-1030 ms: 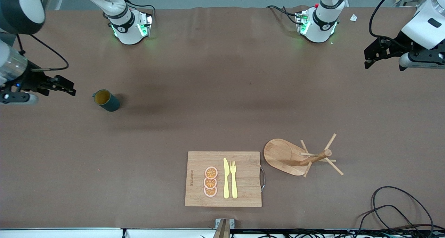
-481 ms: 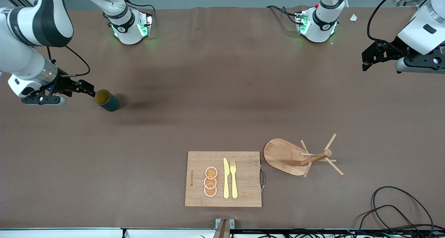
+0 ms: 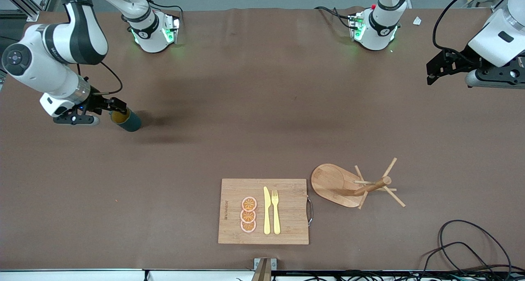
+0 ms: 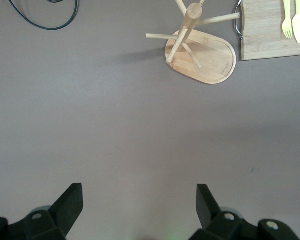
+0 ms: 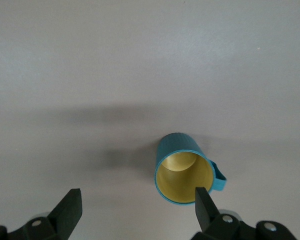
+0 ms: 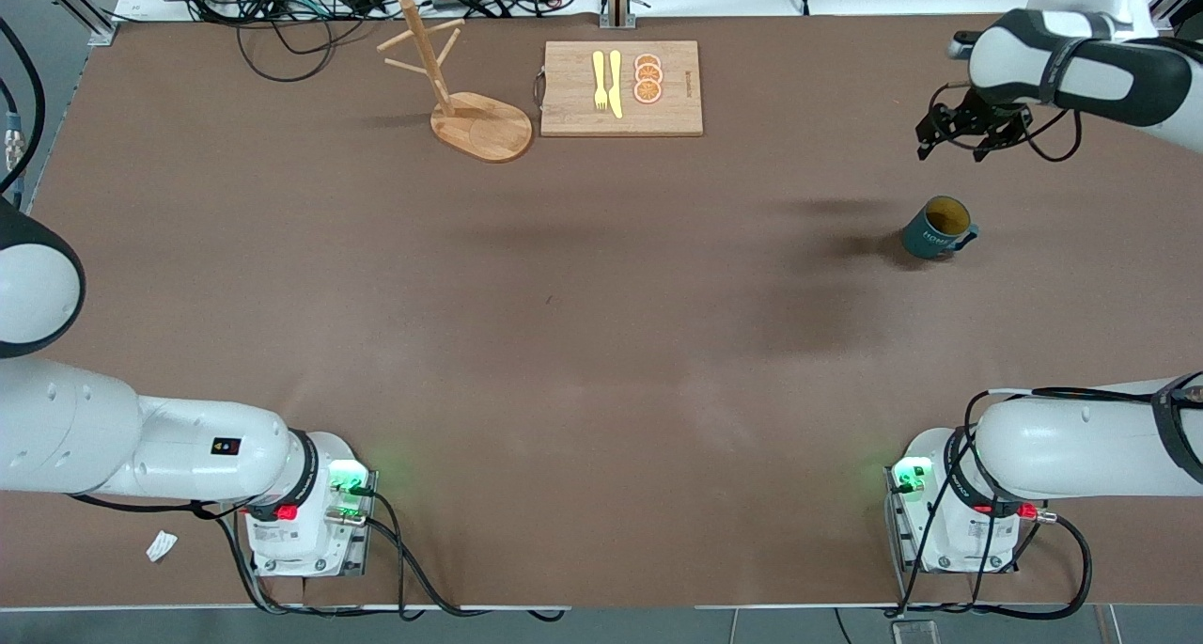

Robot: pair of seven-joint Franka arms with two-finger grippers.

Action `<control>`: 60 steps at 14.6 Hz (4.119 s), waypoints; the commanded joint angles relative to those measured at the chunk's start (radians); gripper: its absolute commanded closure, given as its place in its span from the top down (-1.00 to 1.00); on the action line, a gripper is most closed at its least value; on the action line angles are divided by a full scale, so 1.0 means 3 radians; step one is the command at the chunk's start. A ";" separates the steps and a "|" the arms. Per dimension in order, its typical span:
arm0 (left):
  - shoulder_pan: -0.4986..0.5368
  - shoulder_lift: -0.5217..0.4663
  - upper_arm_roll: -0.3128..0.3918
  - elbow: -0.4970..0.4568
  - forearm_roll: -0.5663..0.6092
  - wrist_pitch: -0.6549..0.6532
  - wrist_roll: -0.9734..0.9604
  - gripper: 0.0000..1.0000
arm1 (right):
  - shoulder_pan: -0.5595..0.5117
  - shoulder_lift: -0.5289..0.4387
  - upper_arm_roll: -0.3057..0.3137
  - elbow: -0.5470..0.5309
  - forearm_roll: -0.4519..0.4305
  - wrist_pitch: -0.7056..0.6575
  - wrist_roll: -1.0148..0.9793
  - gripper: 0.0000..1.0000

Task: Pass cup and hang on rack
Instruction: 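Reach the right gripper down to the teal mug rim, then close the right gripper on the teal mug rim, then lift the mug and carry it toward the table middle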

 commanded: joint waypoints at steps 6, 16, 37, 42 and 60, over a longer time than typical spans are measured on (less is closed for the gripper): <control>0.0016 0.0003 -0.0020 0.0018 0.0055 -0.0012 -0.0002 1.00 | 0.0005 0.0250 0.0017 -0.0202 0.0050 0.0420 0.0030 1.00; 0.0016 -0.0002 -0.0020 0.0023 0.0055 -0.0023 -0.0002 1.00 | -0.0020 0.0526 0.0017 -0.0324 0.0050 0.0720 0.0030 1.00; 0.0016 0.0029 -0.0020 -0.0023 0.0055 -0.0043 -0.0002 1.00 | -0.0214 0.0587 0.0017 -0.0519 0.0050 0.1033 0.0030 -0.69; 0.0011 0.0029 -0.0020 -0.0013 0.0055 -0.0033 -0.0002 1.00 | -0.0209 0.0587 0.0017 -0.0519 0.0050 0.1003 0.0030 -0.99; 0.0001 0.0039 -0.0010 0.0018 0.0055 0.0044 0.0039 1.00 | 0.2274 0.0933 0.0053 0.1279 0.0040 -0.0245 0.4394 -1.00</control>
